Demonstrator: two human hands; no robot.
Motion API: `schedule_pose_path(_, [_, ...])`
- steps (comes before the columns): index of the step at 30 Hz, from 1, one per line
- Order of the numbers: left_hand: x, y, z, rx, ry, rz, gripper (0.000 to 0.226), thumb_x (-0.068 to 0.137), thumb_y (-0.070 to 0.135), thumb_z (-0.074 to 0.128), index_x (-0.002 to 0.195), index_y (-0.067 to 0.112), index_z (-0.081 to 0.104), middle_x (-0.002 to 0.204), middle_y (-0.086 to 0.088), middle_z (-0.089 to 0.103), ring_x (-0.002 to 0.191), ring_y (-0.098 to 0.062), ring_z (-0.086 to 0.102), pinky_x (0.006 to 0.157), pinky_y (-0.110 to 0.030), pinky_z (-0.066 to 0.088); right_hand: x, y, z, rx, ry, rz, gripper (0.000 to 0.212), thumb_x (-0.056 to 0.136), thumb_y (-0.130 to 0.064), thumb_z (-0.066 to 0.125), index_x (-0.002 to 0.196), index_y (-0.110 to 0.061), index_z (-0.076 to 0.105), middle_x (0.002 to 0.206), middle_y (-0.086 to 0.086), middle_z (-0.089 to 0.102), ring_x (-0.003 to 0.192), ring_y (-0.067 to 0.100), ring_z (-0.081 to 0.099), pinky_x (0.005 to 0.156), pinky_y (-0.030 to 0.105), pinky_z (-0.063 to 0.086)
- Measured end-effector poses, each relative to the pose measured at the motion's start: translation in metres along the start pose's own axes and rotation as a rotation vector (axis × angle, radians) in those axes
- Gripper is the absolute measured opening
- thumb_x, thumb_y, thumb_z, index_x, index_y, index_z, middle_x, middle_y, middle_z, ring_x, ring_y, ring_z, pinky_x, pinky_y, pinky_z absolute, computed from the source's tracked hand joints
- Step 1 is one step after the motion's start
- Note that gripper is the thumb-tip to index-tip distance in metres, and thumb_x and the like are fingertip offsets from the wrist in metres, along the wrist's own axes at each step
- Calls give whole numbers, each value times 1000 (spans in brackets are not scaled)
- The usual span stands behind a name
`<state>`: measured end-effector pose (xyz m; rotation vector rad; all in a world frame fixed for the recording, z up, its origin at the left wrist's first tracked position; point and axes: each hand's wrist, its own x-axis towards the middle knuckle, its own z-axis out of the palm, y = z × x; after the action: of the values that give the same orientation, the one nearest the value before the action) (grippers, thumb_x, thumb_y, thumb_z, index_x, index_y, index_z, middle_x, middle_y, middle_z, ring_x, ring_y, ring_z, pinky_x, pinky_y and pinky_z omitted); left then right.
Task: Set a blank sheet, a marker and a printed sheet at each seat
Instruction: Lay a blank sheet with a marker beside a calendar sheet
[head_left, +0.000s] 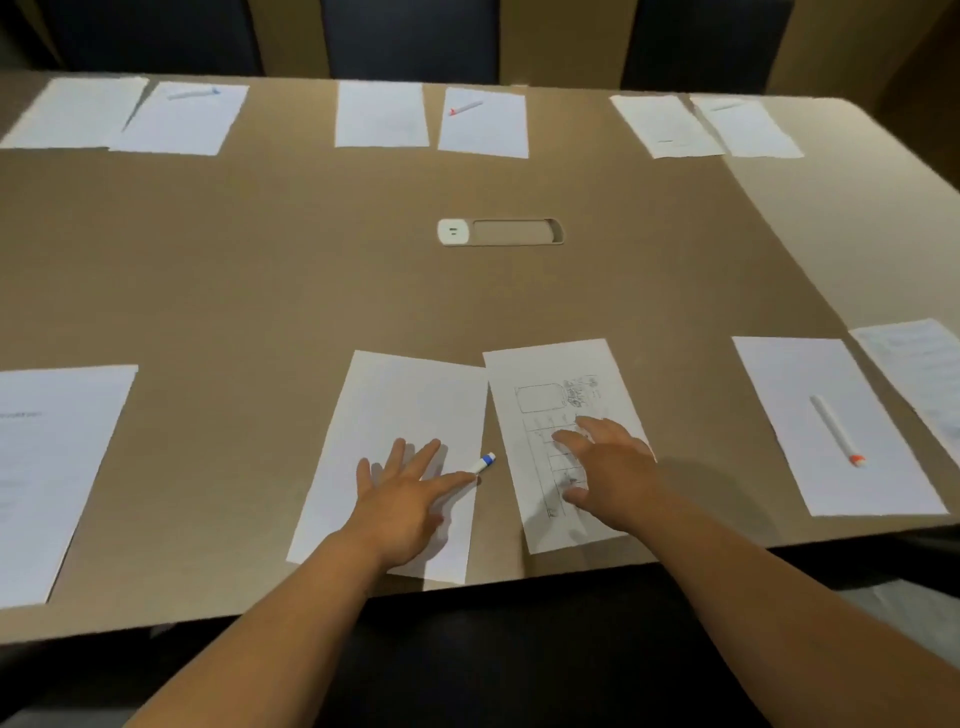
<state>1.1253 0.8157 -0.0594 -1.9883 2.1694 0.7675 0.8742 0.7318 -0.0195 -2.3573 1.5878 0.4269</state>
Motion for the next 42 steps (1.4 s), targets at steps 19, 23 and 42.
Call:
schedule_pose_path(19, [12, 10, 38, 12, 13, -342, 65, 97, 49, 42, 141, 60, -5, 162, 2, -11, 146, -43, -11, 107, -73, 14, 49, -14, 63, 68, -160, -121, 103, 76, -66, 66, 151, -44, -1, 162, -1, -20, 148, 35, -17, 118, 58, 3])
schedule_pose_path(23, [8, 6, 42, 54, 27, -324, 61, 95, 54, 38, 147, 49, 7, 162, 3, -11, 147, -39, -9, 106, -69, 21, 47, -12, 66, 56, -163, -129, 103, 75, -70, 63, 150, -45, -4, 161, -3, -23, 148, 33, -20, 119, 58, 1])
schedule_pose_path(42, [1, 0, 38, -34, 186, -386, 76, 82, 62, 53, 144, 30, 22, 143, -1, 27, 135, -22, 28, 105, -48, 32, 47, -16, 67, 76, -156, -110, 103, 74, -71, 63, 150, -45, -3, 161, -3, -22, 148, 32, -20, 117, 56, 0])
